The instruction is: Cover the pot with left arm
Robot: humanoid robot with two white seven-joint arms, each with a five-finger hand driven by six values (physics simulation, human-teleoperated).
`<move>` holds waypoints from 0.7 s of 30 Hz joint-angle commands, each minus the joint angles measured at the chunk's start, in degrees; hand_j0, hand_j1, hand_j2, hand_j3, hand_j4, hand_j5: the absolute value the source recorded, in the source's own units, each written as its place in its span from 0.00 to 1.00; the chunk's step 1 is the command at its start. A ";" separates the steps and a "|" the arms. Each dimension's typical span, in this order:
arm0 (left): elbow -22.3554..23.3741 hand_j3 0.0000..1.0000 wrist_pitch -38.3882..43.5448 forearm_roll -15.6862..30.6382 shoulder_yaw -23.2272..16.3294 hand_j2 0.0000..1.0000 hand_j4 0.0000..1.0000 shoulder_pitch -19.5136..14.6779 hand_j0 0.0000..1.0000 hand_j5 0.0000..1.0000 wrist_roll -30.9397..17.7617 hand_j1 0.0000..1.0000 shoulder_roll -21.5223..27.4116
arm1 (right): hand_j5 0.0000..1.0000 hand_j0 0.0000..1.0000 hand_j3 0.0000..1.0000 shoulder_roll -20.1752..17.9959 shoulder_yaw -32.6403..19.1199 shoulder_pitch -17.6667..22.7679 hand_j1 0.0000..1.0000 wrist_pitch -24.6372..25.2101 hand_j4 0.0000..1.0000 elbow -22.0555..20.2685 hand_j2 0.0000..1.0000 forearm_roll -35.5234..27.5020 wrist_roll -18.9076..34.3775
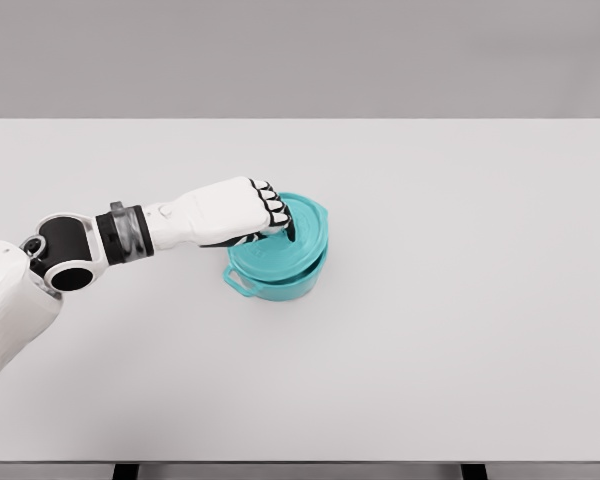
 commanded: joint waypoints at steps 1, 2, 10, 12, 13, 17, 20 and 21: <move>0.05 0.58 0.09 0.35 0.02 0.58 0.58 0.00 0.58 0.58 0.03 0.58 0.03 | 1.00 1.00 1.00 0.01 0.01 0.00 1.00 0.00 1.00 0.02 1.00 0.01 0.01; 0.32 0.59 0.09 0.35 0.11 0.59 0.59 0.00 0.59 0.59 0.03 0.59 0.03 | 1.00 1.00 1.00 0.01 0.01 0.00 1.00 0.00 1.00 0.02 1.00 0.01 0.01; 0.40 0.61 0.09 0.08 0.02 0.61 0.61 0.00 0.61 0.61 0.03 0.61 -0.06 | 1.00 1.00 1.00 0.01 0.01 0.00 1.00 0.00 1.00 0.02 1.00 0.01 0.01; 0.40 0.61 0.09 0.08 0.11 0.61 0.61 0.00 0.61 0.61 0.03 0.61 0.03 | 1.00 1.00 1.00 0.01 0.01 0.00 1.00 0.00 1.00 0.02 1.00 0.01 0.01; 0.40 0.61 0.09 0.08 0.02 0.61 0.61 0.00 0.61 0.61 0.03 0.61 0.03 | 1.00 1.00 1.00 0.01 0.01 0.00 1.00 0.00 1.00 0.02 1.00 0.01 0.01; 0.32 0.61 0.09 0.17 0.11 0.61 0.61 -0.09 0.61 0.61 -0.06 0.61 0.03 | 1.00 1.00 1.00 0.01 0.01 0.00 1.00 0.00 1.00 0.02 1.00 0.01 0.01; 0.14 0.61 0.09 0.17 0.11 0.61 0.61 -0.09 0.61 0.61 0.03 0.61 0.03 | 1.00 1.00 1.00 0.01 0.01 0.00 1.00 0.00 1.00 0.02 1.00 0.01 0.01; 0.14 0.61 0.09 0.17 0.02 0.61 0.61 -0.09 0.61 0.61 0.03 0.61 0.03 | 1.00 1.00 1.00 0.01 0.01 0.00 1.00 0.00 1.00 0.02 1.00 0.01 0.01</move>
